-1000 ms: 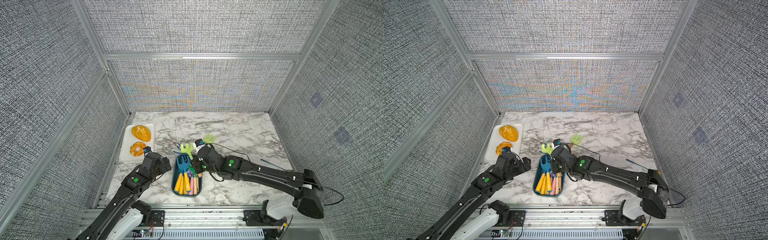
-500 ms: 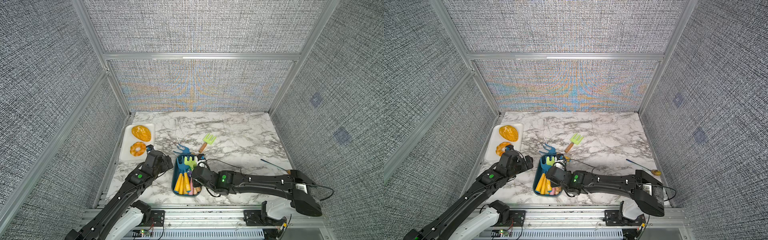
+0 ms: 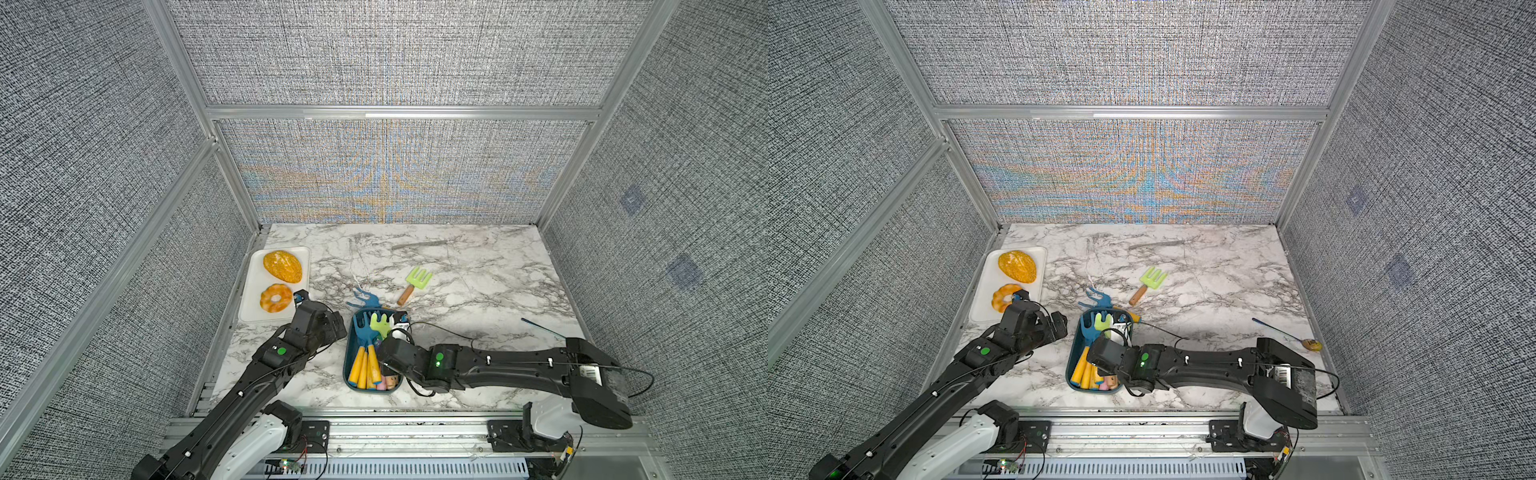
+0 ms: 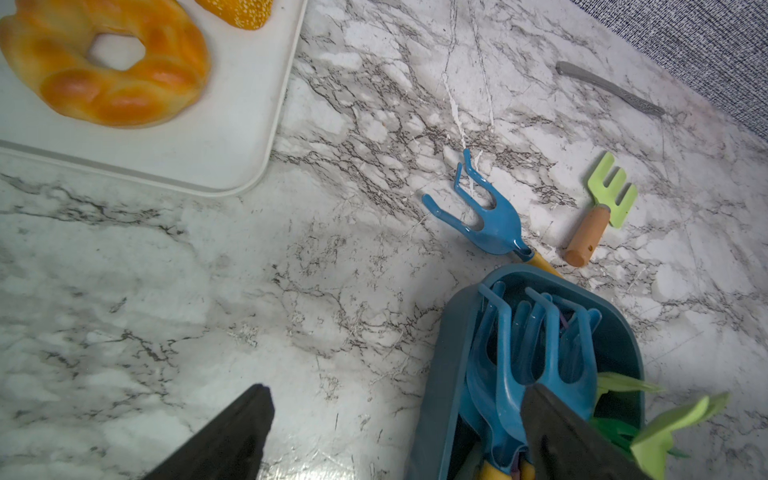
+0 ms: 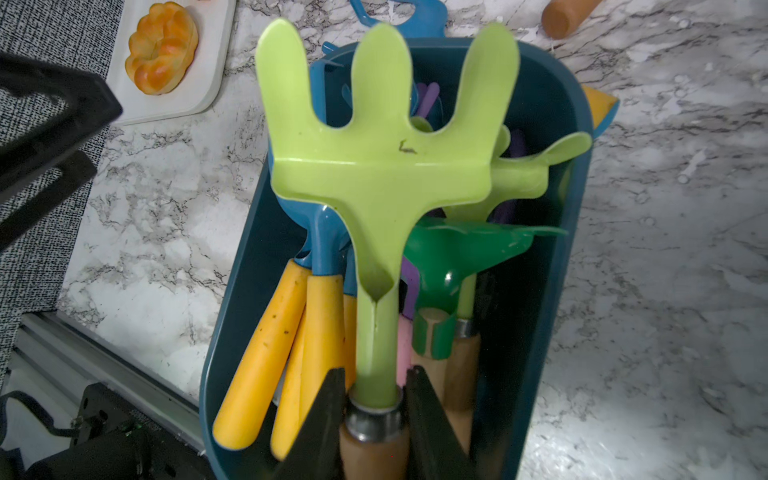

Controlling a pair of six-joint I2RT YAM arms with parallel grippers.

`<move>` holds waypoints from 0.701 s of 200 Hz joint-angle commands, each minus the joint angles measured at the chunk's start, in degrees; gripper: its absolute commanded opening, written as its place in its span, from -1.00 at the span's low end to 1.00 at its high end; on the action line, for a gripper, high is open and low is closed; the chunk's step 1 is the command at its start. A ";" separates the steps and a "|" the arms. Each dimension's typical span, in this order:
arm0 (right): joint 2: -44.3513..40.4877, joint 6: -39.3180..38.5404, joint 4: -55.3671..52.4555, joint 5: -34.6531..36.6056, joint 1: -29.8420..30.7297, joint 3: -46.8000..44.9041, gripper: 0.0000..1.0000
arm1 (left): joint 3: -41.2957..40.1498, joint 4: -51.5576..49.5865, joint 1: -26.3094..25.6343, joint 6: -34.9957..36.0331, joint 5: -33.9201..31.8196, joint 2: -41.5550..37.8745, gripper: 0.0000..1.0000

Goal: Put the rake into the storage box
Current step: Place the rake in the storage box.

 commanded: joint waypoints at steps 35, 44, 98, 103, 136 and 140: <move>0.32 -0.18 0.29 0.41 0.08 0.29 -0.30 | -0.47 1.42 -0.02 0.10 0.68 -0.20 0.96; 0.06 -0.35 0.13 0.50 0.05 0.27 -0.28 | -0.45 1.44 0.02 0.08 0.76 -0.22 0.96; -3.47 -2.25 -1.54 2.16 -0.50 0.42 -0.11 | -0.03 2.07 -0.01 0.01 2.41 1.16 0.96; -3.92 -2.64 -1.73 2.22 -0.67 0.44 -0.11 | 0.04 2.36 0.01 0.00 2.63 1.42 0.96; -7.27 -7.49 -2.60 0.97 -3.32 0.71 -0.03 | 2.20 3.50 -0.03 0.66 4.28 5.35 0.96; -7.82 -8.03 -2.72 0.71 -3.84 0.71 -0.01 | 2.67 3.58 -0.01 0.81 4.34 5.94 0.96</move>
